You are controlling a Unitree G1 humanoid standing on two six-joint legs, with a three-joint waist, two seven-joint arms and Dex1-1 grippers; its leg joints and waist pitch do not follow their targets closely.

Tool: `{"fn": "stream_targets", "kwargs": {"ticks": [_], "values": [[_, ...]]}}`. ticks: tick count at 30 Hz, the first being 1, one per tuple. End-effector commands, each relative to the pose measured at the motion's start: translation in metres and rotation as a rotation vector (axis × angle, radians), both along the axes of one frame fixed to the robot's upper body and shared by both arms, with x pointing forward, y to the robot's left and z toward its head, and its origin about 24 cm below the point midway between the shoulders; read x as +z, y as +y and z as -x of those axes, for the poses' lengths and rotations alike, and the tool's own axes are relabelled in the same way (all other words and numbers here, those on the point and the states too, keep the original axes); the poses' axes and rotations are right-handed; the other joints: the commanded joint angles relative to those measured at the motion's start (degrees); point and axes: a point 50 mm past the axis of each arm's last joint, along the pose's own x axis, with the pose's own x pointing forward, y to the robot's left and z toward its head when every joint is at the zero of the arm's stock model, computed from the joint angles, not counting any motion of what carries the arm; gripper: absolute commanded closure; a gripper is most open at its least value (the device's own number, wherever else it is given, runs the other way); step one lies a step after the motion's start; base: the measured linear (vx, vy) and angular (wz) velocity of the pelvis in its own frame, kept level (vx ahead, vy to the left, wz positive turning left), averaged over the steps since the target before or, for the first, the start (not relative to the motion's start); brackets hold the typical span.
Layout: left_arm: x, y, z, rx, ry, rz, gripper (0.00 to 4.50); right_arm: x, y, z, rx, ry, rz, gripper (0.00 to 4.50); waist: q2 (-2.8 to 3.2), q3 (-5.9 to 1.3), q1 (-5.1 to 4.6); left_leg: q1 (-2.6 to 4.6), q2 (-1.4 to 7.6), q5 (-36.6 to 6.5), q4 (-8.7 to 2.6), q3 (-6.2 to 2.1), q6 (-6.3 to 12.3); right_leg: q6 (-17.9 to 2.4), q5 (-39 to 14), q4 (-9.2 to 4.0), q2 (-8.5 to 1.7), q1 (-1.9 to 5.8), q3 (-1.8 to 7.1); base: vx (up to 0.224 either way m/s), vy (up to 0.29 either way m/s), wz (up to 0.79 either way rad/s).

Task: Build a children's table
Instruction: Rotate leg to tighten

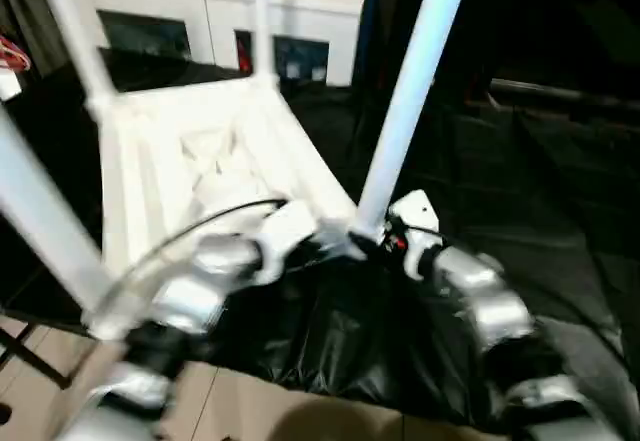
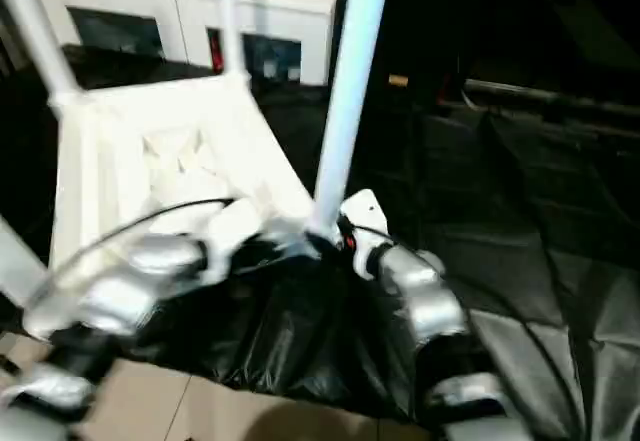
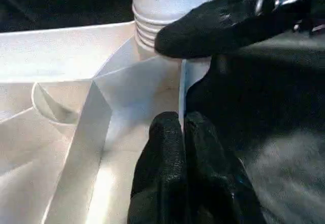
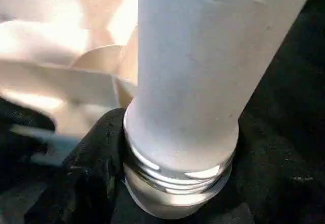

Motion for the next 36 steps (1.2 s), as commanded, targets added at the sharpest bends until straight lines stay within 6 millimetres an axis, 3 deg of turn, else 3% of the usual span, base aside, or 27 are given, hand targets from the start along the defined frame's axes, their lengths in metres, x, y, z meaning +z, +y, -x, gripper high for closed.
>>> {"fn": "stream_targets", "kwargs": {"ticks": [1,2,3,5,8,12,13,21,27,33,36], "values": [[0.004,-0.031,-0.001,-0.005,-0.036,0.045,4.5,-0.001,0.056,0.013,0.21,0.025,-0.067,1.73,-0.24,-3.32,0.13,0.98,2.56,-14.32,-3.92,-1.8,0.61,-6.23,-23.27,-6.16,-5.51,2.0,3.47,0.0,0.0,0.0],[0.005,-0.033,-0.001,-0.016,-0.054,0.04,4.5,0.004,0.057,0.014,0.241,0.011,-0.095,1.39,-0.22,-3.37,0.22,0.94,2.65,-14.21,-3.96,-1.85,0.76,-6.11,-22.96,-6.13,-5.61,2.09,3.48,0.0,0.0,0.0],[0.006,-0.032,-0.001,-0.031,-0.063,0.044,4.5,0.009,0.055,0.013,0.265,-0.004,-0.115,1.18,0.44,-3.43,0.26,0.98,2.73,-14.22,-4.08,-1.92,0.72,-6.29,-21.65,-6.14,-5.52,2.07,3.5,0.0,0.0,0.0],[0.008,-0.028,-0.001,-0.053,-0.073,0.052,4.5,0.014,0.049,0.013,0.294,-0.018,-0.128,1.02,0.2,-3.54,0.34,0.9,2.8,-14.23,-4.18,-1.93,0.92,-6.89,-19.31,-5.9,-5.45,2.33,3.48,0.0,0.0,0.0],[0.01,-0.014,0.003,-0.09,-0.059,0.077,4.5,0.019,0.031,0.011,0.351,-0.024,-0.116,0.74,0.31,-3.75,0.52,0.58,2.82,-12.86,-3.98,-1.79,1.63,-8.37,-15.67,-5.43,-5.57,2.65,3.57,0.0,0.0,0.0],[0.01,-0.001,0.005,-0.119,-0.044,0.083,4.5,0.024,0.015,0.009,0.421,-0.033,-0.058,0.44,0.2,-3.79,0.72,0.41,2.59,-11.12,-3.73,-1.59,2.61,-9.07,-14.64,-5.34,-5.58,2.82,3.55,0.0,0.0,0.0],[0.011,0.008,0.007,-0.151,-0.035,0.084,4.5,0.028,0.004,0.009,0.49,-0.039,-0.019,0.44,0.16,-3.82,0.77,0.29,2.6,-10.55,-3.71,-1.6,2.89,-8.95,-14.46,-5.29,-5.54,2.87,3.5,0.0,0.0,0.0],[0.012,0.034,0.021,-0.358,0.017,0.042,4.5,0.033,-0.021,0.016,0.711,0.006,0.079,0.44,0.03,-3.59,0.84,0.61,3.03,-12.0,-3.91,-1.66,2.72,-9.32,-16.2,-5.23,-5.46,2.53,3.37,0.0,0.0,0.0],[0.015,0.045,0.026,-0.433,0.043,0.038,4.5,0.036,-0.026,0.015,0.754,0.009,0.101,0.44,-0.03,-3.55,1.26,0.81,3.28,-11.32,-3.98,-1.5,2.52,-10.37,-14.88,-4.87,-5.48,2.28,3.46,0.0,0.0,0.0],[0.017,0.046,0.025,-0.444,0.042,0.04,4.5,0.039,-0.024,0.01,0.746,-0.008,0.107,0.44,-0.09,-3.57,1.93,0.8,3.2,-11.02,-4.05,-1.46,1.73,-9.88,-14.74,-4.82,-5.57,2.43,3.61,0.0,0.0,0.0],[0.017,0.046,0.024,-0.446,0.04,0.043,4.5,0.039,-0.024,0.011,0.77,-0.005,0.108,0.69,-0.07,-3.59,1.96,0.73,3.13,-10.84,-3.98,-1.42,1.95,-9.76,-14.57,-4.82,-5.54,2.48,3.58,0.0,0.0,0.0]]}}
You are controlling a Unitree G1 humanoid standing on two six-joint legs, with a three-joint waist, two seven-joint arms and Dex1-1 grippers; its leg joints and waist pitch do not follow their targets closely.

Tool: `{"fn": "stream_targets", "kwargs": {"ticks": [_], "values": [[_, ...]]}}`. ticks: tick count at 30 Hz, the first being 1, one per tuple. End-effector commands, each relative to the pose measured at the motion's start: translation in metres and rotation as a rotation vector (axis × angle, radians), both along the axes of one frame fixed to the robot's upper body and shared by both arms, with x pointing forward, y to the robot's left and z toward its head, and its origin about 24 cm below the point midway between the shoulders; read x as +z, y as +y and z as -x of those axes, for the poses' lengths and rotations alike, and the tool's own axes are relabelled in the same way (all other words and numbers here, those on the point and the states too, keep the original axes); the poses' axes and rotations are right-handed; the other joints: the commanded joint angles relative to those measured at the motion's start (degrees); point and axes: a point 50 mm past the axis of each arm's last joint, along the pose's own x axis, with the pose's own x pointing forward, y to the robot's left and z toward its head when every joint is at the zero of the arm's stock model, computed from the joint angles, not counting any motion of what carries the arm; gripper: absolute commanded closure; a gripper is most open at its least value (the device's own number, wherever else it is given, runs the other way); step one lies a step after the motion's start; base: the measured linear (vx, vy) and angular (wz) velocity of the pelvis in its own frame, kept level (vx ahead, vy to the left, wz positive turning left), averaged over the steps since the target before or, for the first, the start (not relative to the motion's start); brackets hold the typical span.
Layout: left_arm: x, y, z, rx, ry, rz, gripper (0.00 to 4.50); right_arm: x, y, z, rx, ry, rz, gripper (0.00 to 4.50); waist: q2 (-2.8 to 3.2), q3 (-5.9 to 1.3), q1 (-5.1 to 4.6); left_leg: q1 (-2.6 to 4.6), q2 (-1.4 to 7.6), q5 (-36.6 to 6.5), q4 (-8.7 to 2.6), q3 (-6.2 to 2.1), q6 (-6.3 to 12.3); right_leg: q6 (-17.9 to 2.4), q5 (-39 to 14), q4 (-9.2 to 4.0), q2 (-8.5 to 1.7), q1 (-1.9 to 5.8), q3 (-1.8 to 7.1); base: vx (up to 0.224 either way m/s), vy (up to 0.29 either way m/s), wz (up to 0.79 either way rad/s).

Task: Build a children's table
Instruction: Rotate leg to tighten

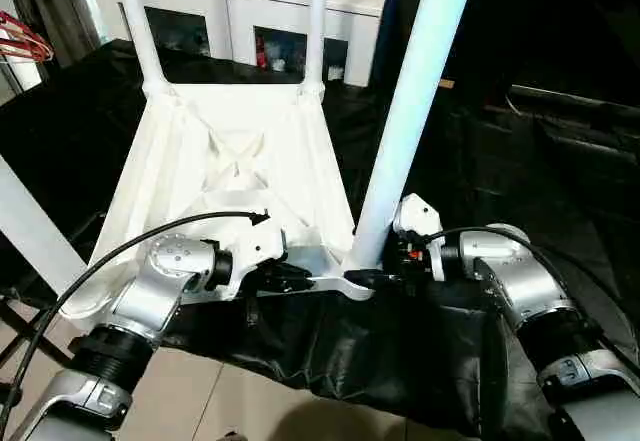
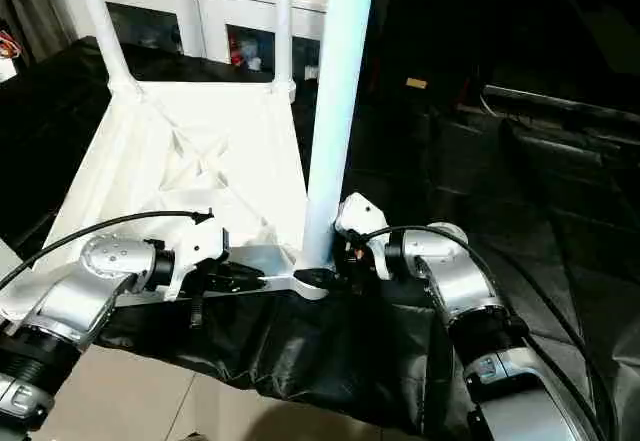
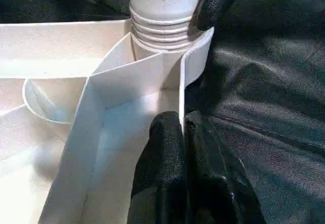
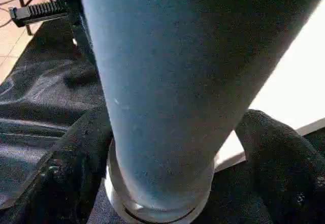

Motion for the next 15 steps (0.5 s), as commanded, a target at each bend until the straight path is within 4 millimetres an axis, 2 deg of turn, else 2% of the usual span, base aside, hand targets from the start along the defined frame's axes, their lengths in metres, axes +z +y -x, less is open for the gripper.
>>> {"fn": "stream_targets", "kwargs": {"ticks": [1,2,5,7,15], "values": [[0.0082,-0.011,-0.0004,-0.058,-0.035,0.05,4.5,0.0053,-0.0006,-0.0024,0.019,-0.016,0.0,0.69,-0.07,-3.71,-0.1,1.03,3.1,-10.88,-3.75,-1.42,1.97,-9.47,-15.11,-4.49,-5.55,2.67,3.73,0.0,0.0,0.0],[0.0081,-0.0109,-0.0004,-0.058,-0.034,0.05,4.5,0.0051,-0.0007,-0.0019,0.025,-0.015,0.003,0.87,-0.05,-3.73,-0.07,1.07,3.11,-10.88,-3.75,-1.43,1.94,-9.33,-15.43,-4.53,-5.56,2.65,3.72,0.0,0.0,0.0],[0.0075,-0.0097,-0.0006,-0.058,-0.033,0.046,4.5,0.0038,-0.0014,-0.0002,0.046,-0.012,0.008,0.99,-0.08,-3.71,-0.12,1.01,3.15,-10.94,-3.8,-1.48,1.9,-9.29,-15.52,-4.49,-5.52,2.66,3.7,0.0,0.0,0.0],[0.0074,-0.0091,-0.0007,-0.056,-0.033,0.045,4.5,0.0032,-0.0016,0.0004,0.052,-0.011,0.012,1.28,-0.12,-3.76,-0.09,1.03,3.11,-10.77,-3.73,-1.44,1.98,-9.23,-15.53,-4.51,-5.56,2.66,3.72,0.0,0.0,0.0],[0.0062,-0.0058,0.0004,-0.031,-0.042,0.042,4.5,-0.0032,-0.0013,0.0052,0.077,0.012,0.034,1.84,-0.16,-3.72,-0.06,1.1,3.12,-10.92,-3.74,-1.44,2.02,-9.2,-16.01,-4.56,-5.51,2.57,3.7,0.0,0.0,0.0]]}}
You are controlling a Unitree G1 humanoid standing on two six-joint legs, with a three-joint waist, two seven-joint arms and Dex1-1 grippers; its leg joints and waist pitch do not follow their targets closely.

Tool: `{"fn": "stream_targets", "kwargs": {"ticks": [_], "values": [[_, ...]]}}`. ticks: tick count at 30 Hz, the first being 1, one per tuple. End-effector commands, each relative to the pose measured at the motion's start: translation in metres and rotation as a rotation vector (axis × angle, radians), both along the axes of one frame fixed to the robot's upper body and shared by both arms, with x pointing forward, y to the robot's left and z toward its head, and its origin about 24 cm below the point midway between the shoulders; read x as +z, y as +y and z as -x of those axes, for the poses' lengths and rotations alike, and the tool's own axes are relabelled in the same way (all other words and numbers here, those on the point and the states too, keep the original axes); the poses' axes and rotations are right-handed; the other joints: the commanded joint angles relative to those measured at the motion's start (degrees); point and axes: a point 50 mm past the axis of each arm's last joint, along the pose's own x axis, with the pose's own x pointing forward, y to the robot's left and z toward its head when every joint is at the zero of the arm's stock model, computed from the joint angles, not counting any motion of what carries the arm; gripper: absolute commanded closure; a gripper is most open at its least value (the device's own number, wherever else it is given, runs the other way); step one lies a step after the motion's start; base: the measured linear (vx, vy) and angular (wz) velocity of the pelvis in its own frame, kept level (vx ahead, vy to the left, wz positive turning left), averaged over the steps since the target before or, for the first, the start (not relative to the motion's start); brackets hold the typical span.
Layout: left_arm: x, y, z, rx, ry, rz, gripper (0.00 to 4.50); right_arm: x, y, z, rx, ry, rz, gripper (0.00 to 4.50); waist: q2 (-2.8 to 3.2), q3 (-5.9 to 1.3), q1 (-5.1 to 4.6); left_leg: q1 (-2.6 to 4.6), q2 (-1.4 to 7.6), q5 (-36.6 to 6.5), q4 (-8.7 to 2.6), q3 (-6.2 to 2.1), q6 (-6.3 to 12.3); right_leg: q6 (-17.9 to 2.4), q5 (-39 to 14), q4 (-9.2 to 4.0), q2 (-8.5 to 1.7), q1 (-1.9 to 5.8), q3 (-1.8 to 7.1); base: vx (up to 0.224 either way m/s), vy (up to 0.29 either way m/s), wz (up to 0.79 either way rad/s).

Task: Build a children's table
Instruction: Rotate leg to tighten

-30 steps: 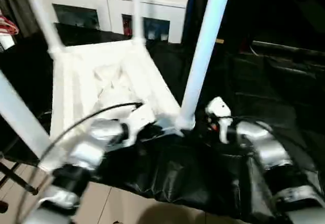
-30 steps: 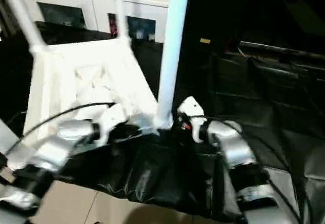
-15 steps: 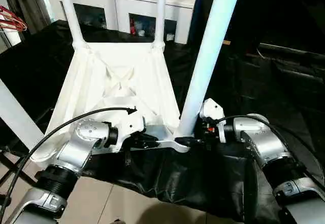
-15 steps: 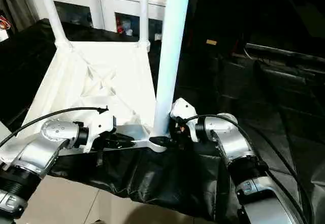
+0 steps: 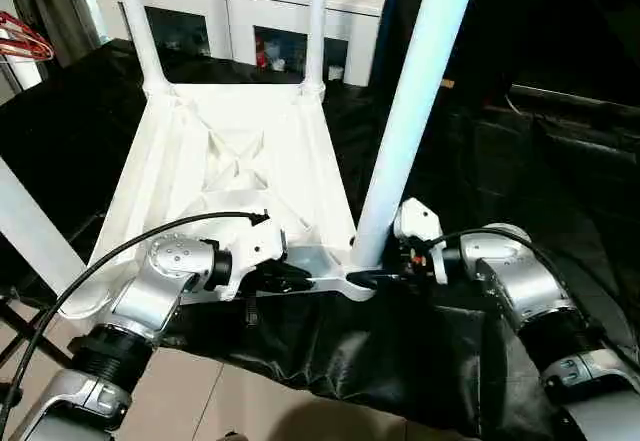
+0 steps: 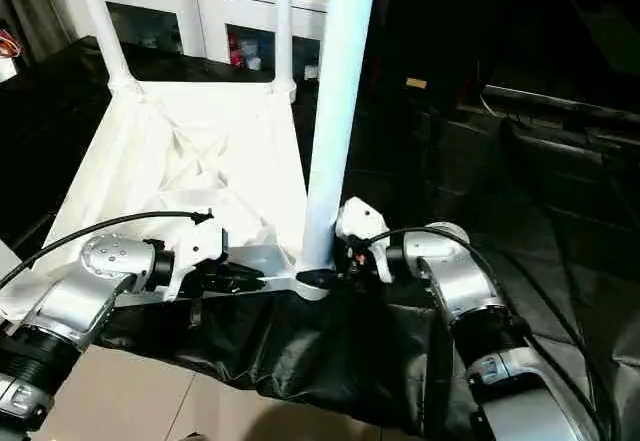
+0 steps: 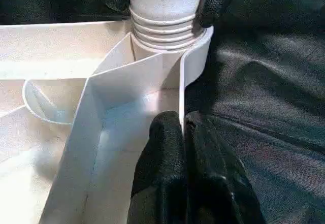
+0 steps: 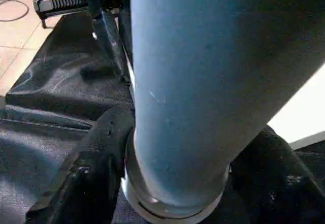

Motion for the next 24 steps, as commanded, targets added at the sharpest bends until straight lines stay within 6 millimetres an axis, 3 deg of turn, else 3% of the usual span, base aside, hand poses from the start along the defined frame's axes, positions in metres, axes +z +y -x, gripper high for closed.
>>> {"fn": "stream_targets", "kwargs": {"ticks": [1,9,10,11,13,16,18,20,21,23,24], "values": [[0.006,-0.006,-0.001,-0.005,-0.046,0.042,4.5,-0.005,0.0,0.004,0.025,0.017,0.02,1.87,-0.13,-3.61,-0.14,1.08,3.12,-11.05,-3.77,-1.44,2.04,-9.19,-16.17,-4.62,-5.5,2.53,3.71,0.0,0.0,0.0],[0.009,-0.013,-0.015,0.203,-0.096,0.061,4.5,-0.021,0.01,0.013,-0.042,0.04,0.012,1.96,-0.09,-3.0,-0.49,1.24,3.13,-13.77,-4.15,-1.65,1.27,-8.15,-20.1,-5.24,-5.5,2.22,3.73,0.0,0.0,0.0],[0.01,-0.026,-0.024,0.307,-0.123,0.07,4.5,-0.032,0.02,0.01,-0.219,0.034,-0.005,1.96,0.04,-2.57,-0.81,1.51,3.08,-15.46,-4.32,-1.73,0.46,-7.53,-23.06,-5.67,-5.41,1.95,3.74,0.0,0.0,0.0],[0.01,-0.026,-0.024,0.307,-0.123,0.07,4.5,-0.032,0.02,0.01,-0.219,0.034,-0.005,1.96,-0.06,-2.53,-1.0,1.57,3.01,-16.18,-4.35,-1.8,0.05,-7.18,-24.69,-5.83,-5.46,1.96,3.64,0.0,0.0,0.0],[0.011,-0.046,-0.03,0.386,-0.127,0.102,4.5,-0.042,0.034,0.006,-0.396,0.047,-0.03,1.97,-0.28,-2.63,-1.59,1.54,2.7,-16.99,-4.26,-2.11,-0.5,-5.42,-29.12,-6.38,-5.77,2.11,3.33,0.0,0.0,0.0],[0.011,-0.058,-0.032,0.398,-0.125,0.115,4.5,-0.044,0.043,0.004,-0.482,0.06,-0.044,1.97,-0.26,-2.51,-2.12,1.74,2.5,-17.96,-4.14,-2.15,-0.25,-4.6,-31.12,-6.93,-5.71,1.86,3.2,0.0,0.0,0.0],[0.01,-0.078,-0.031,0.382,-0.126,0.124,4.5,-0.043,0.062,-0.002,-0.587,0.061,-0.069,1.97,0.39,-2.23,-2.9,2.05,2.27,-20.84,-4.24,-2.41,-0.46,-3.51,-33.91,-7.65,-5.57,1.55,2.86,0.0,0.0,0.0],[0.009,-0.084,-0.03,0.367,-0.135,0.109,4.5,-0.04,0.072,-0.004,-0.603,0.064,-0.094,1.97,0.43,-2.32,-3.13,2.23,2.32,-21.68,-4.26,-2.56,-0.5,-3.46,-33.89,-7.66,-5.61,1.54,2.8,0.0,0.0,0.0],[0.009,-0.084,-0.03,0.367,-0.135,0.109,4.5,-0.04,0.072,-0.004,-0.603,0.064,-0.094,1.97,0.61,-2.38,-3.36,1.99,2.45,-21.82,-4.41,-2.69,-0.32,-3.81,-32.31,-7.54,-5.66,1.74,2.84,0.0,0.0,0.0],[0.009,-0.085,-0.029,0.352,-0.14,0.109,4.5,-0.031,0.08,-0.004,-0.562,0.053,-0.14,1.36,0.7,-2.53,-3.38,2.05,2.64,-21.59,-4.58,-2.62,-0.13,-4.51,-29.86,-7.37,-5.6,1.81,2.95,0.0,0.0,0.0],[0.009,-0.085,-0.029,0.348,-0.142,0.109,4.5,-0.03,0.081,-0.004,-0.552,0.052,-0.149,1.36,0.65,-2.53,-3.38,1.83,2.63,-21.21,-4.66,-2.61,0.04,-4.72,-29.05,-7.26,-5.62,2.0,2.99,0.0,0.0,0.0]]}}
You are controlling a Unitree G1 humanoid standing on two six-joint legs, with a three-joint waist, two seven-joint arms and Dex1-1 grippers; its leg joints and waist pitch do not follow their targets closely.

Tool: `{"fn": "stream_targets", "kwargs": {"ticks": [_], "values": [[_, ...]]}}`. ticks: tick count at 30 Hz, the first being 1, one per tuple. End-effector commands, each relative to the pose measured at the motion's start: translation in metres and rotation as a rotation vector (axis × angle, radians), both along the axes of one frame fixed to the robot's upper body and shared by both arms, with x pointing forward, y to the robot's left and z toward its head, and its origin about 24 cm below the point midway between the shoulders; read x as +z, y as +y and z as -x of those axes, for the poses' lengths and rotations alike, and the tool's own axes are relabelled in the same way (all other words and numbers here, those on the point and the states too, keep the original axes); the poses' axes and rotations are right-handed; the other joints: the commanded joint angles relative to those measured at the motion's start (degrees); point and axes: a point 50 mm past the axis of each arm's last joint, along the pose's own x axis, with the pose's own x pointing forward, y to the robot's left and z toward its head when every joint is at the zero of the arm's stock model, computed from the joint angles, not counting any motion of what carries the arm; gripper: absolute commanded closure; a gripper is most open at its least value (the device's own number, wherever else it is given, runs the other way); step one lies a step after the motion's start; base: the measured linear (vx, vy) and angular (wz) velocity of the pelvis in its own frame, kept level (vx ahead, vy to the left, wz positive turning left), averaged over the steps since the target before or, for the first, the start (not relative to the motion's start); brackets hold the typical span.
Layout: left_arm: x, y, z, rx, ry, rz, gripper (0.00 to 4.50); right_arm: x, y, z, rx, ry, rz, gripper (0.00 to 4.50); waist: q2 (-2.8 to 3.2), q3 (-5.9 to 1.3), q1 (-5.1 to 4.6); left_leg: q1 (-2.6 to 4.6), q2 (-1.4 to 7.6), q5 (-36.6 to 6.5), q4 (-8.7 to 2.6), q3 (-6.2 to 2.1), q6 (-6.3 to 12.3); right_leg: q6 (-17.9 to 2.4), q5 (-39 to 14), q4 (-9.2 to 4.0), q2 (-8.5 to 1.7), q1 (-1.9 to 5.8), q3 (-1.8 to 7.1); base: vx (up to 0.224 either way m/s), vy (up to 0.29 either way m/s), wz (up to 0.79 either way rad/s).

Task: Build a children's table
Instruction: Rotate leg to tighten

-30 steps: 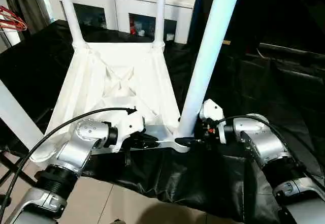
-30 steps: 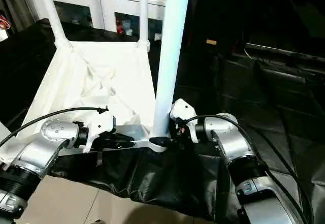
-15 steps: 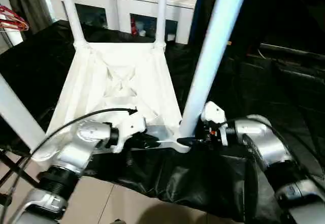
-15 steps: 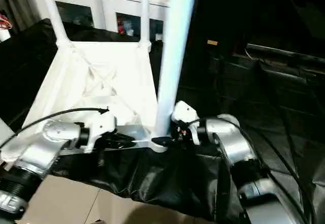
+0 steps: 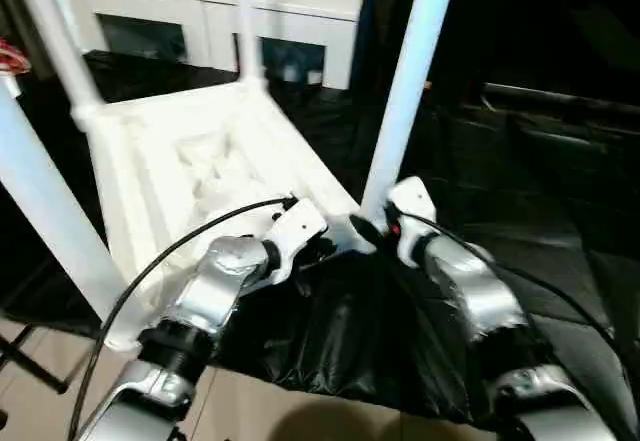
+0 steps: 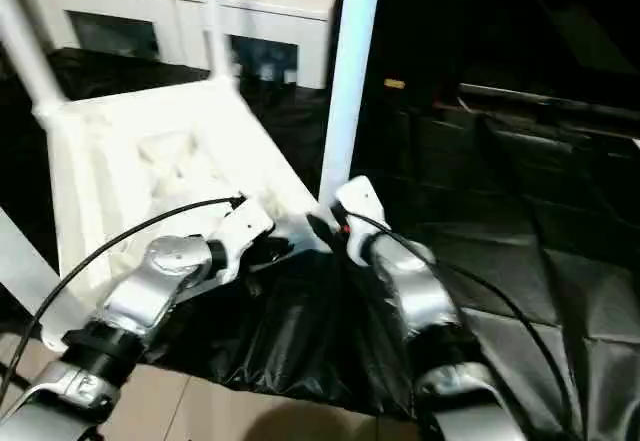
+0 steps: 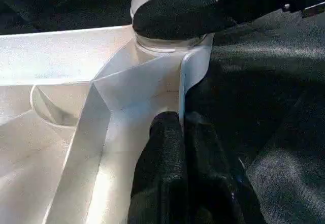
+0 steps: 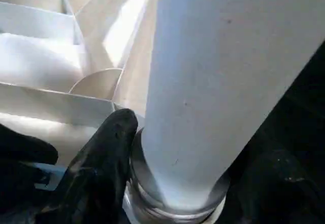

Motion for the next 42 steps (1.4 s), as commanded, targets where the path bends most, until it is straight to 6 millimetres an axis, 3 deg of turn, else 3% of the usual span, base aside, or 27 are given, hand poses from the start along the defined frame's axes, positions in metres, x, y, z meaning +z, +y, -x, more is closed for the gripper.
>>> {"fn": "stream_targets", "kwargs": {"ticks": [1,8,10,11,12,13,19,24,29,37,42], "values": [[0.021,-0.027,-0.004,-0.062,-0.094,0.074,4.5,-0.005,0.052,0.019,0.256,0.067,-0.1,1.36,0.38,-2.51,-0.08,0.97,2.77,-21.0,-4.49,-2.32,0.16,-5.52,-28.11,-6.34,-5.64,0.92,3.37,0.0,0.0,0.0],[0.023,-0.007,0.006,-0.167,-0.087,0.115,4.5,0.003,0.023,0.016,0.364,0.071,-0.074,0.73,0.22,-2.9,0.32,0.55,2.94,-16.71,-4.4,-1.88,1.42,-7.77,-22.65,-5.58,-5.76,1.46,3.77,0.0,0.0,0.0],[0.026,0.005,0.013,-0.247,-0.082,0.139,4.5,0.008,0.002,0.017,0.463,0.07,-0.007,0.6,0.17,-3.22,0.62,0.38,3.02,-15.29,-4.32,-1.92,1.69,-8.59,-20.41,-5.14,-5.85,1.92,3.69,0.0,0.0,0.0],[0.026,0.005,0.013,-0.247,-0.082,0.139,4.5,0.008,0.002,0.017,0.463,0.07,-0.007,0.47,0.09,-3.34,0.71,0.3,3.1,-14.66,-4.28,-1.88,1.89,-8.79,-19.33,-4.99,-5.87,2.17,3.69,0.0,0.0,0.0],[0.026,0.009,0.016,-0.273,-0.071,0.146,4.5,0.01,-0.006,0.018,0.509,0.079,0.015,0.47,0.21,-3.35,0.73,0.39,3.12,-13.67,-4.17,-1.58,2.41,-9.66,-16.94,-4.83,-5.69,1.84,3.88,0.0,0.0,0.0],[0.026,0.012,0.017,-0.29,-0.066,0.146,4.5,0.011,-0.01,0.019,0.54,0.087,0.027,0.47,0.21,-3.67,1.11,0.24,3.11,-11.19,-4.02,-1.44,3.19,-10.7,-13.1,-4.27,-5.64,2.17,3.91,0.0,0.0,0.0],[0.027,0.027,0.025,-0.402,-0.02,0.129,4.5,0.015,-0.03,0.022,0.643,0.111,0.109,0.47,0.35,-3.91,2.05,0.15,3.39,-7.89,-3.84,-1.25,3.74,-12.57,-6.93,-3.28,-5.37,2.14,3.78,0.0,0.0,0.0],[0.028,0.036,0.027,-0.444,0.006,0.119,4.5,0.015,-0.037,0.023,0.693,0.136,0.147,0.47,0.25,-3.71,2.78,0.11,3.32,-9.39,-3.71,-1.05,3.17,-11.95,-9.95,-3.52,-5.47,1.96,3.83,0.0,0.0,0.0],[0.03,0.039,0.026,-0.457,0.012,0.113,4.5,0.017,-0.034,0.025,0.724,0.133,0.116,0.94,0.17,-3.56,3.08,0.24,3.34,-11.62,-3.86,-1.25,1.58,-10.25,-14.88,-3.98,-5.56,1.8,3.87,0.0,0.0,0.0],[0.028,0.041,0.028,-0.473,0.03,0.118,4.5,0.016,-0.035,0.03,0.766,0.153,0.089,1.61,0.15,-3.78,3.25,0.13,3.31,-9.54,-3.69,-1.14,2.44,-11.13,-11.13,-3.5,-5.39,1.9,3.85,0.0,0.0,0.0],[0.023,0.035,0.021,-0.394,0.008,0.106,4.5,0.01,-0.029,0.032,0.717,0.136,0.044,1.72,-0.07,-3.61,3.21,0.26,3.3,-10.6,-3.73,-1.14,2.03,-10.45,-13.38,-3.85,-5.45,1.67,3.89,0.0,0.0,0.0]]}}
